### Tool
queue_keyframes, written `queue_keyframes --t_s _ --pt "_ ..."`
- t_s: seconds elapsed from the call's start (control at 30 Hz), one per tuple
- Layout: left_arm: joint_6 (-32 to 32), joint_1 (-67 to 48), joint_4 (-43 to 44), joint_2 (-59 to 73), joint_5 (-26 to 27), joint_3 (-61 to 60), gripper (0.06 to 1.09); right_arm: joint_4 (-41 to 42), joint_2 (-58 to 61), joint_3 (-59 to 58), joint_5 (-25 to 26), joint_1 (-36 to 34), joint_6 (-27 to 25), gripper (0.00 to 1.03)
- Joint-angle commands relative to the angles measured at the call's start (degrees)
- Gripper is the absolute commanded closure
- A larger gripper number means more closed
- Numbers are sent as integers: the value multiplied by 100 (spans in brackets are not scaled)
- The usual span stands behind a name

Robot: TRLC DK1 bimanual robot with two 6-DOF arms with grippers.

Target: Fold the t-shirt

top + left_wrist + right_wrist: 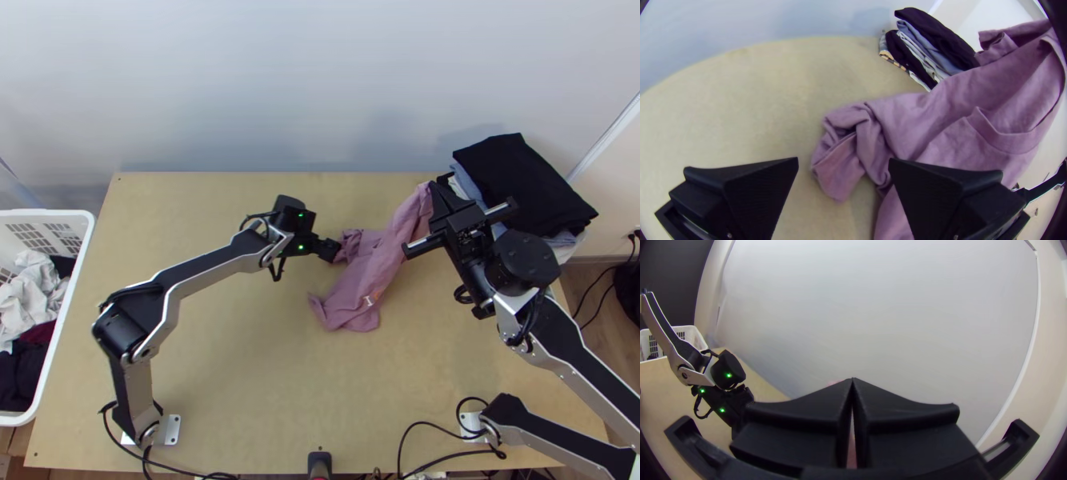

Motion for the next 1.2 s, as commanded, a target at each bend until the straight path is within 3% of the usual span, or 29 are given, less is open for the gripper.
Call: queue_keyframes --t_s 0.0,0.1,0.23,0.27,0.33,0.4,0.7,0.87,1.17 --pt "204 -100 -218 431 78 343 11 134 21 -128 68 11 74 100" --pt "538 -188 -877 809 78 668 20 134 21 -145 68 11 92 100" --pt "767 -311 -1000 1081 -194 677 20 134 4 -181 68 11 145 100" --pt "784 -311 -1000 1099 -203 668 25 134 -5 -198 68 11 162 100" --pt "688 -275 -623 1002 -379 536 58 134 -23 -225 68 19 171 100" --pt "485 -170 37 906 -590 360 105 134 -32 -251 68 19 171 100" --pt "143 278 54 141 -634 351 105 213 -14 -242 68 54 162 100" --pt "20 524 -412 -632 -827 738 105 389 12 -172 68 54 118 100" --pt "28 1078 -1299 -1546 -1082 1916 105 1321 74 83 41 19 -479 100"
